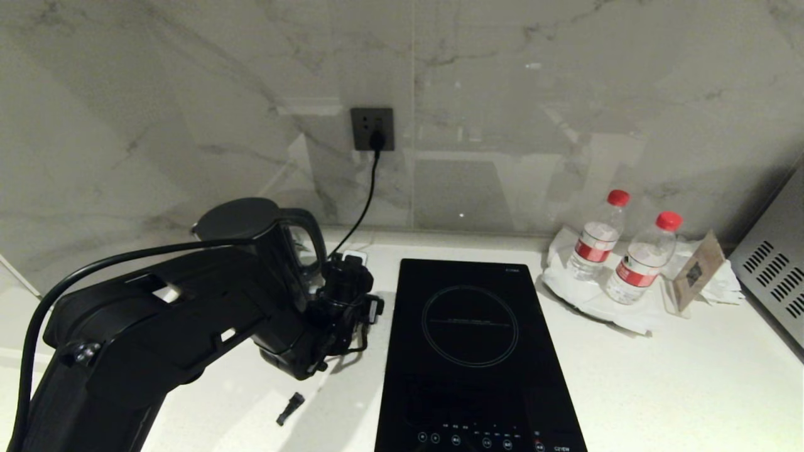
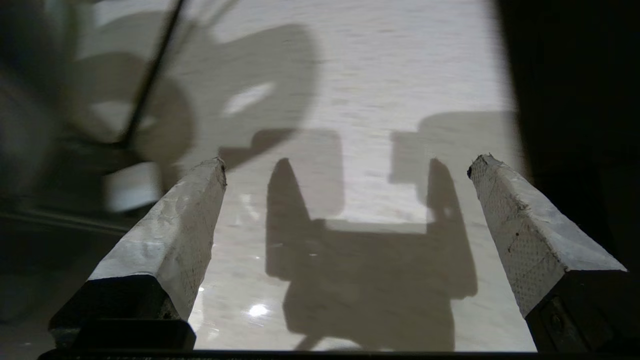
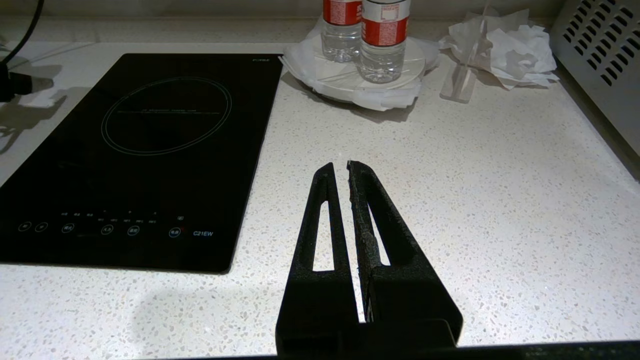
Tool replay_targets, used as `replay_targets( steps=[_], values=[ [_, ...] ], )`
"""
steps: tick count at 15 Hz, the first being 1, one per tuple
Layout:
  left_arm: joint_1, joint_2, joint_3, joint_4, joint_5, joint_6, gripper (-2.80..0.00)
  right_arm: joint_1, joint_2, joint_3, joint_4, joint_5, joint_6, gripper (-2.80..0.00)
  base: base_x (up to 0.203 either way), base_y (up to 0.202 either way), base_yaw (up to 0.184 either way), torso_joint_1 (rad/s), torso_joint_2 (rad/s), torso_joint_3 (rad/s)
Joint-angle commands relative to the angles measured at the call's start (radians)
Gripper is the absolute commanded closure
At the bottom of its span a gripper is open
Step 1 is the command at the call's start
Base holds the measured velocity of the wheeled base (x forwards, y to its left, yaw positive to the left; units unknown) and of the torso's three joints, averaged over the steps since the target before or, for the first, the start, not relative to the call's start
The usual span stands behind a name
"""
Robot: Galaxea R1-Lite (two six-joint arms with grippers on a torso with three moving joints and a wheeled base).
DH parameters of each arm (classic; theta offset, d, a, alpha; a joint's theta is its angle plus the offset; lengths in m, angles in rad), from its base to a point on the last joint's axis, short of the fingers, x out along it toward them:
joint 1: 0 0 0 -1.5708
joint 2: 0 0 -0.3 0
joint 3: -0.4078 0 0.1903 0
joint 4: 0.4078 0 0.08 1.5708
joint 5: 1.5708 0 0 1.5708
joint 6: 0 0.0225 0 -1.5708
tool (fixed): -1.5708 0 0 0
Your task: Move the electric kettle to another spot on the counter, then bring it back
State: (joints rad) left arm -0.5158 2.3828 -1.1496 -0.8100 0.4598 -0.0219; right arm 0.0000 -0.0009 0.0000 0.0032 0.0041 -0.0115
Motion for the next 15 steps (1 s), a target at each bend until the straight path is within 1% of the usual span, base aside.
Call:
replay_targets(
  steps=[1, 5, 11, 15],
  values=[
    [0.008, 0.004, -0.001, -0.007, 0.002, -0.001, -2.8, -0.001, 0.001, 0.0, 0.0, 0.001, -0.001, 0.0, 0.0, 0.0, 0.0, 0.0, 0.0, 0.0],
    [0.036, 0.031, -0.027, -0.006, 0.002, -0.007, -2.8, 0.0, 0.001, 0.0, 0.0, 0.001, -0.001, 0.0, 0.0, 0.0, 0.0, 0.0, 0.0, 0.0],
    [0.056, 0.044, -0.022, -0.009, 0.003, -0.009, -2.8, 0.0, 0.001, 0.0, 0.0, 0.001, -0.001, 0.0, 0.0, 0.0, 0.0, 0.0, 0.0, 0.0],
    [0.056, 0.044, -0.016, -0.009, 0.005, -0.009, -2.8, 0.0, 0.001, 0.0, 0.0, 0.001, -0.001, 0.0, 0.0, 0.0, 0.0, 0.0, 0.0, 0.0]
  ],
)
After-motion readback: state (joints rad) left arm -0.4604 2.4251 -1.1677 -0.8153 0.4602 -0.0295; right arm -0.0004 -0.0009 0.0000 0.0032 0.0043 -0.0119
